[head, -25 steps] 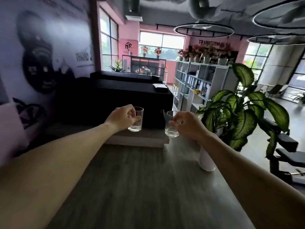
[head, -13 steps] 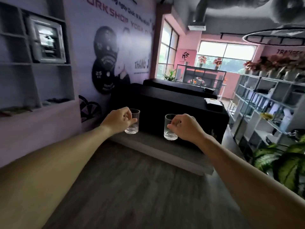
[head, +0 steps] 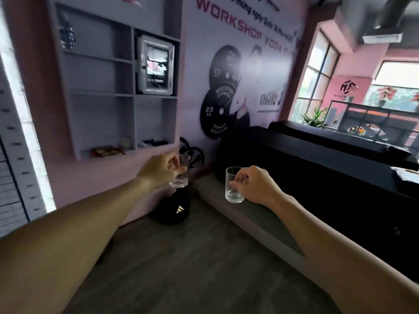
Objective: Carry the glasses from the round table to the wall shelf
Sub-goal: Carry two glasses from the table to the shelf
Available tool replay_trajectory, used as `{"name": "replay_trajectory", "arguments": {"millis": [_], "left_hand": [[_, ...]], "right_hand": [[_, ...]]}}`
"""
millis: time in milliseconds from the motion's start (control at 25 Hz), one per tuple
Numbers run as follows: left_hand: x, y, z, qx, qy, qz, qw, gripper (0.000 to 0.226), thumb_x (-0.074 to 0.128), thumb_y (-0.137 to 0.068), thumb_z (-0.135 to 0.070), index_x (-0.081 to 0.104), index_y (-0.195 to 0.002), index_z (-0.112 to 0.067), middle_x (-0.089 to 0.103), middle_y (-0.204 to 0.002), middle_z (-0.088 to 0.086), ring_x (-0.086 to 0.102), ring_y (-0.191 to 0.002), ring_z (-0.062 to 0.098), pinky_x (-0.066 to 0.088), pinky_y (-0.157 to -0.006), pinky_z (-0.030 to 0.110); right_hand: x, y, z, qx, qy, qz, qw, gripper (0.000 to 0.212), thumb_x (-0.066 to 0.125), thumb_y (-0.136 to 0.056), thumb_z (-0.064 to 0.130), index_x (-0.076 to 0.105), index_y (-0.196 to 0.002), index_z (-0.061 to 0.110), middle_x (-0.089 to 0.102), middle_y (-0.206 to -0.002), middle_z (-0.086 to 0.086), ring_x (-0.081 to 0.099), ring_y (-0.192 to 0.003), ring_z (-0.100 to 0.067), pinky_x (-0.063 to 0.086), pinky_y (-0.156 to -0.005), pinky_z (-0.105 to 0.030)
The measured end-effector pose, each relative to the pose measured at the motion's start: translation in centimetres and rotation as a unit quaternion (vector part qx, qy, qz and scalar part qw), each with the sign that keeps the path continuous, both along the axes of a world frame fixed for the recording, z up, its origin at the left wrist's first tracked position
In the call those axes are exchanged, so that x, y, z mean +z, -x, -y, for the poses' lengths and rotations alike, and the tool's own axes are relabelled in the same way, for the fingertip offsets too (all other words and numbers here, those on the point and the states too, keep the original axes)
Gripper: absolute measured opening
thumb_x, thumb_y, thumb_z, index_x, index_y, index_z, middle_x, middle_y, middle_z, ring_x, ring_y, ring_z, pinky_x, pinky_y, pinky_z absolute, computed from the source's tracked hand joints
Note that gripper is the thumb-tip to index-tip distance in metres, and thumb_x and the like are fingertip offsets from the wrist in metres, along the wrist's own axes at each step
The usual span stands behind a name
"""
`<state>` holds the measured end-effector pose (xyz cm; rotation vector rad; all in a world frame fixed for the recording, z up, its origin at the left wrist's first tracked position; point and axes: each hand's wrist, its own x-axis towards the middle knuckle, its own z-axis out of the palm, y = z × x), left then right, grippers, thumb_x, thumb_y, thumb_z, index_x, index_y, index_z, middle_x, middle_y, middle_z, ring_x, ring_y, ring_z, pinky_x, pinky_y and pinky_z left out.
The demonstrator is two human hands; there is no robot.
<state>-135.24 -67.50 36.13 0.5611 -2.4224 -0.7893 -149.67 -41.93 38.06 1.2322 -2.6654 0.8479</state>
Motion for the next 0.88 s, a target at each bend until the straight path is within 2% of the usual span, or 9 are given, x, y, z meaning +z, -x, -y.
{"name": "replay_trajectory", "arguments": {"millis": [160, 280, 520, 680, 760, 880], "left_hand": [[0.0, 3.7, 9.7, 0.048, -0.006, -0.011, 0.999, 0.026, 0.072, -0.076, -0.049, 0.059, -0.084, -0.028, 0.067, -0.083, -0.003, 0.063, -0.081, 0.016, 0.047, -0.069, 0.032], [1.6, 7.0, 15.8, 0.064, 0.0, -0.036, 0.997, 0.026, 0.072, -0.075, -0.05, 0.057, -0.08, -0.03, 0.065, -0.076, -0.007, 0.062, -0.074, 0.013, 0.045, -0.061, 0.027], [2.3, 11.7, 25.1, 0.095, 0.002, -0.029, 0.995, 0.027, 0.072, -0.075, -0.05, 0.056, -0.078, -0.028, 0.064, -0.071, -0.006, 0.06, -0.068, 0.014, 0.043, -0.06, 0.028], [2.1, 14.1, 31.7, 0.133, 0.013, -0.023, 0.991, 0.024, 0.072, -0.076, -0.044, 0.059, -0.078, -0.024, 0.069, -0.077, -0.001, 0.065, -0.076, 0.021, 0.053, -0.072, 0.038], [2.3, 15.5, 34.9, 0.148, 0.024, -0.024, 0.988, 0.023, 0.073, -0.077, -0.041, 0.058, -0.078, -0.024, 0.07, -0.077, 0.002, 0.067, -0.077, 0.025, 0.055, -0.074, 0.043], [3.8, 18.9, 41.3, 0.196, 0.039, -0.017, 0.98, 0.023, 0.075, -0.078, -0.039, 0.059, -0.08, -0.023, 0.071, -0.08, 0.002, 0.068, -0.08, 0.024, 0.055, -0.077, 0.046]], "right_hand": [[0.9, 5.2, 9.9, 0.037, -0.01, -0.008, 0.999, 0.014, 0.072, -0.081, 0.042, 0.07, -0.083, 0.028, 0.063, -0.093, 0.003, 0.061, -0.085, -0.013, 0.052, -0.076, -0.031], [2.5, 9.2, 16.7, 0.042, -0.004, -0.021, 0.999, 0.014, 0.072, -0.081, 0.038, 0.072, -0.086, 0.026, 0.064, -0.092, 0.001, 0.061, -0.087, -0.016, 0.052, -0.078, -0.033], [2.6, 15.1, 28.4, 0.07, -0.008, -0.024, 0.997, 0.019, 0.073, -0.08, 0.038, 0.074, -0.086, 0.02, 0.07, -0.09, -0.003, 0.065, -0.086, -0.022, 0.052, -0.079, -0.034], [1.5, 19.4, 37.6, 0.127, -0.015, -0.007, 0.992, 0.017, 0.074, -0.08, 0.037, 0.073, -0.085, 0.02, 0.072, -0.093, -0.005, 0.066, -0.089, -0.024, 0.053, -0.081, -0.035], [0.6, 22.1, 41.9, 0.154, -0.009, -0.008, 0.988, 0.016, 0.073, -0.08, 0.037, 0.073, -0.085, 0.022, 0.07, -0.095, -0.006, 0.065, -0.089, -0.024, 0.05, -0.08, -0.031], [1.5, 27.6, 50.8, 0.204, 0.011, -0.02, 0.979, 0.016, 0.072, -0.082, 0.039, 0.071, -0.083, 0.023, 0.068, -0.09, -0.002, 0.063, -0.085, -0.022, 0.052, -0.078, -0.033]]}}
